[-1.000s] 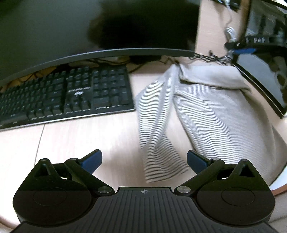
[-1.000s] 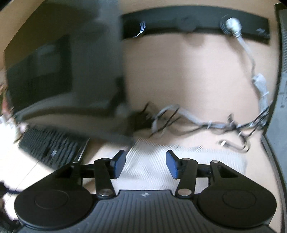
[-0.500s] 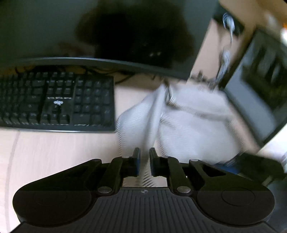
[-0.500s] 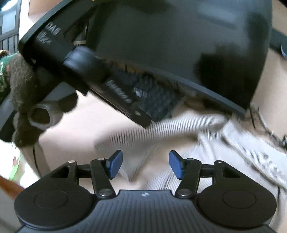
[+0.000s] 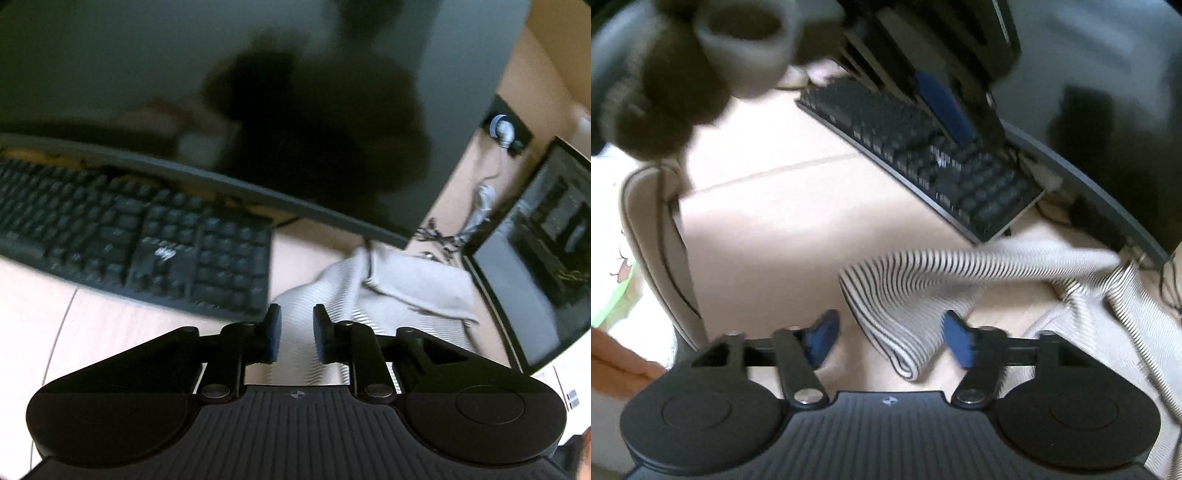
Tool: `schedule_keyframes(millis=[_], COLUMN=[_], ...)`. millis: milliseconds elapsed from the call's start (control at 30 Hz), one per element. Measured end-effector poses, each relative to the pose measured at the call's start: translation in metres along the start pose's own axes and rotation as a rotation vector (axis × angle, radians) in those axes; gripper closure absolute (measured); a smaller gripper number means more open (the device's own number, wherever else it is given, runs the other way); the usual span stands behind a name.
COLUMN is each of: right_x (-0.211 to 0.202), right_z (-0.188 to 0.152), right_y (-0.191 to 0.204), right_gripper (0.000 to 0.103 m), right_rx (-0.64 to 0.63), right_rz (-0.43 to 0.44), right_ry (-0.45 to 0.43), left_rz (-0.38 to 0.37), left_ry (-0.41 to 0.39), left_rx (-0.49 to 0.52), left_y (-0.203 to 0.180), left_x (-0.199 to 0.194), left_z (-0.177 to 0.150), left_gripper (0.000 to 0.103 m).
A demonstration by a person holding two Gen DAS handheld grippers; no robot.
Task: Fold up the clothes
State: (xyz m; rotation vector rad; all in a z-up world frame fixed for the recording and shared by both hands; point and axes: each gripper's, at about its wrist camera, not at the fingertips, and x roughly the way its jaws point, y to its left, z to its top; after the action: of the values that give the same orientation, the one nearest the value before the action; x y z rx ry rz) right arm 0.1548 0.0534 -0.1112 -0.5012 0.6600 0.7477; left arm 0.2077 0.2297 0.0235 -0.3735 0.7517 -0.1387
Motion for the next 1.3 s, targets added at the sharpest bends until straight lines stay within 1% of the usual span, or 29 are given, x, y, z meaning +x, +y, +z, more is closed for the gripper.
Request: schedule_keyframes(millis=[33, 67, 133, 167, 233, 300, 333, 400, 467, 567, 633, 733, 800, 867, 900, 967, 1033, 1167, 1233, 1300], right_x=[0.003, 0.001, -0.017, -0.026, -0.049, -0.087, -0.105, -0.128, -0.142, -0.148, -0.139, -0.116, -0.103, -0.099, -0.096, -0.095, -0.101, -0.121, -0.128, -0.126], right_z=[-0.003, -0.002, 0.01, 0.016, 0.028, 0.037, 0.037, 0.029, 0.011, -0.028, -0.056, -0.098, -0.124, -0.139, -0.142, -0.13, -0.109, -0.07, -0.067, -0.079], right_y=[0.003, -0.001, -0.021, -0.031, -0.057, -0.104, -0.129, -0.172, -0.214, -0.264, -0.281, -0.29, -0.288, -0.288, -0.292, -0.303, -0.316, -0.342, -0.354, -0.362], right_gripper=[0.076, 0.092, 0.094, 0.094, 0.095, 0.095, 0.095, 0.095, 0.095, 0.095, 0.095, 0.095, 0.095, 0.095, 0.095, 0.095, 0.096, 0.097, 0.097, 0.097], right_rx=[-0.01, 0.006, 0.101, 0.149, 0.252, 0.374, 0.418, 0.477, 0.544, 0.688, 0.759, 0.834, 0.874, 0.906, 0.916, 0.908, 0.877, 0.807, 0.797, 0.833], right_rz=[-0.001, -0.002, -0.002, -0.003, -0.007, -0.035, -0.071, -0.157, -0.247, -0.329, -0.358, -0.354, -0.335, -0.326, -0.324, -0.326, -0.318, -0.312, -0.321, -0.326], right_ry=[0.012, 0.004, -0.057, -0.088, -0.157, -0.252, -0.29, -0.322, -0.312, -0.255, -0.191, -0.068, -0.008, 0.022, 0.024, -0.008, -0.084, -0.23, -0.256, -0.232], left_rz=[0.006, 0.012, 0.021, 0.027, 0.038, 0.048, 0.046, 0.026, 0.005, -0.026, -0.047, -0.078, -0.094, -0.102, -0.105, -0.108, -0.111, -0.096, -0.082, -0.083], left_ry=[0.004, 0.006, 0.002, -0.005, -0.019, -0.036, -0.036, -0.015, 0.006, 0.038, 0.059, 0.091, 0.116, 0.142, 0.155, 0.179, 0.195, 0.196, 0.173, 0.136], left_rx=[-0.011, -0.022, -0.041, -0.048, -0.063, -0.081, -0.083, -0.069, -0.055, -0.034, -0.021, 0.007, 0.055, 0.114, 0.141, 0.189, 0.223, 0.246, 0.259, 0.272], left_y=[0.002, 0.004, 0.009, 0.011, 0.014, 0.018, 0.016, 0.004, -0.008, -0.026, -0.038, -0.057, -0.075, -0.094, -0.102, -0.116, -0.129, -0.146, -0.153, -0.159], left_x=[0.001, 0.001, 0.0, -0.001, -0.004, -0.004, -0.002, 0.011, 0.024, 0.044, 0.057, 0.076, 0.088, 0.101, 0.108, 0.12, 0.132, 0.147, 0.15, 0.149], left_z=[-0.002, -0.003, -0.004, -0.003, -0.001, 0.001, 0.002, 0.001, 0.001, 0.0, -0.001, -0.003, -0.007, -0.011, -0.013, -0.016, -0.018, -0.017, -0.014, -0.01], left_gripper=[0.074, 0.07, 0.056, 0.051, 0.031, 0.025, 0.024, 0.021, 0.018, 0.014, 0.01, 0.008, 0.008, 0.007, 0.007, 0.007, 0.006, 0.005, 0.005, 0.005])
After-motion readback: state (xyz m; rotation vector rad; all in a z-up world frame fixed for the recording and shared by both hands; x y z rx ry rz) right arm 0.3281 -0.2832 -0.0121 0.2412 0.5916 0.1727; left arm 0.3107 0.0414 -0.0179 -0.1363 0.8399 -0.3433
